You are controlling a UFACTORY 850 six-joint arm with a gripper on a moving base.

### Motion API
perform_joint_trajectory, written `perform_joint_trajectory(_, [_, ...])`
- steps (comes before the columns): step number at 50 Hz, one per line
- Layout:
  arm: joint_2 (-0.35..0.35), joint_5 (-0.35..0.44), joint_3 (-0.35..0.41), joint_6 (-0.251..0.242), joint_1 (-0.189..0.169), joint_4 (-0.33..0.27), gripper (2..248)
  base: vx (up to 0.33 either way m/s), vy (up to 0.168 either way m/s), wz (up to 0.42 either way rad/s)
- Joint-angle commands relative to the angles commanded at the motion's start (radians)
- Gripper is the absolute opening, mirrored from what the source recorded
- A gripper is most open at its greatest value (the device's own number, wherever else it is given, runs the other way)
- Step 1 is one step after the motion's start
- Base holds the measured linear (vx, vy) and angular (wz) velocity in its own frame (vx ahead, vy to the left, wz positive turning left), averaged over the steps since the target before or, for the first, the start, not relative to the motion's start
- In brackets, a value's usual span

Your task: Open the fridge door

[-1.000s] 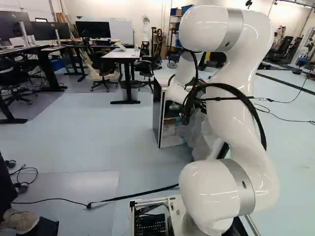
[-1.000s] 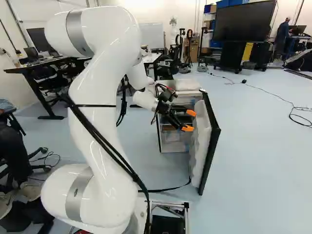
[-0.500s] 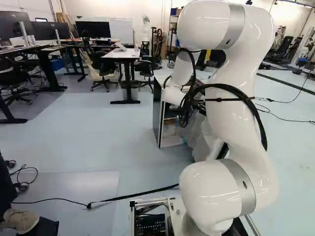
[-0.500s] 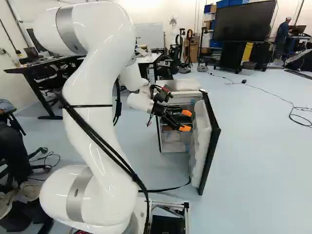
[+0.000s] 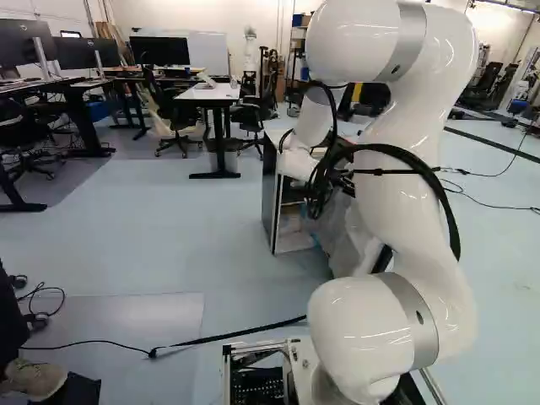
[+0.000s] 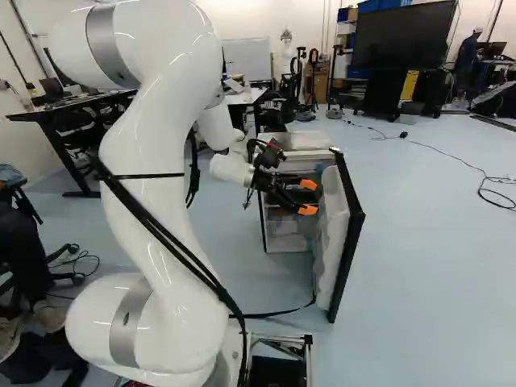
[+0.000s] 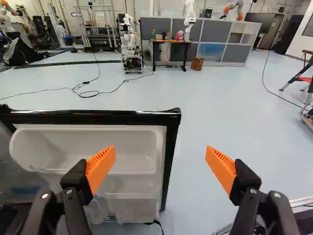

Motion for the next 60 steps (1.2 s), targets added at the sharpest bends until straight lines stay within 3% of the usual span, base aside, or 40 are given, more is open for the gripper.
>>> perform_joint_trajectory(30, [0.075, -0.044, 0.073, 0.037, -0.002, -0.172, 247, 0.0, 0.0, 0.0])
perform_joint_trajectory(60, [0.193, -0.113, 0.19, 0.096, -0.004, -0.447, 247, 0.0, 0.0, 0.0])
